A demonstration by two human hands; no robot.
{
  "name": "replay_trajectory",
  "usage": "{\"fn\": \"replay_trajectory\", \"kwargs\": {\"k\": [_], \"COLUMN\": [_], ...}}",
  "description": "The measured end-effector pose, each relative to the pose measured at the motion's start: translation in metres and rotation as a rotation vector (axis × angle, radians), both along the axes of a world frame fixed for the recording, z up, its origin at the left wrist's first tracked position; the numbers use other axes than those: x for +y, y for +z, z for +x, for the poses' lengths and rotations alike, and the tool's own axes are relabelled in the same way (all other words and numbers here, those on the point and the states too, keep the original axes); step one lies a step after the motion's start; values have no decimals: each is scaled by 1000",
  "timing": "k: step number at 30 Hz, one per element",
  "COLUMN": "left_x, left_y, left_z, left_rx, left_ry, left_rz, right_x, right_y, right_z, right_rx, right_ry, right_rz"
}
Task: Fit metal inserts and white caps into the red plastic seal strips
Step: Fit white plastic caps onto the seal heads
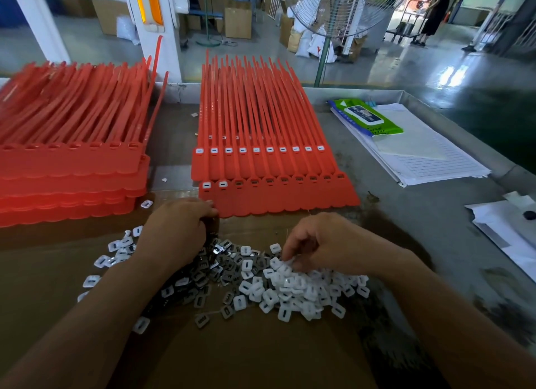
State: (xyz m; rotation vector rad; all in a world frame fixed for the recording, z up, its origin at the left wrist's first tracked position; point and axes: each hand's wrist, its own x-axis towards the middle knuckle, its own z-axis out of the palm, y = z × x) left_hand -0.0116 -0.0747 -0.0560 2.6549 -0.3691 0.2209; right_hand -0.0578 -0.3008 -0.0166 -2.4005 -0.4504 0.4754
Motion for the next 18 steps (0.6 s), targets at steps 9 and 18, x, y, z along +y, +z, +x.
{"fn": "replay_trajectory", "kwargs": {"k": [9, 18], "left_x": [-1, -2], "left_y": [2, 3], "left_z": [-1, -1], "left_rx": [17, 18], "left_ry": [7, 5], "left_rz": [7, -2], "right_x": [-4, -10], "right_y": [-2, 7], "right_z": [0, -1], "right_rx": [35, 2], "right_ry": [0, -32], "right_rz": [-11, 57]}}
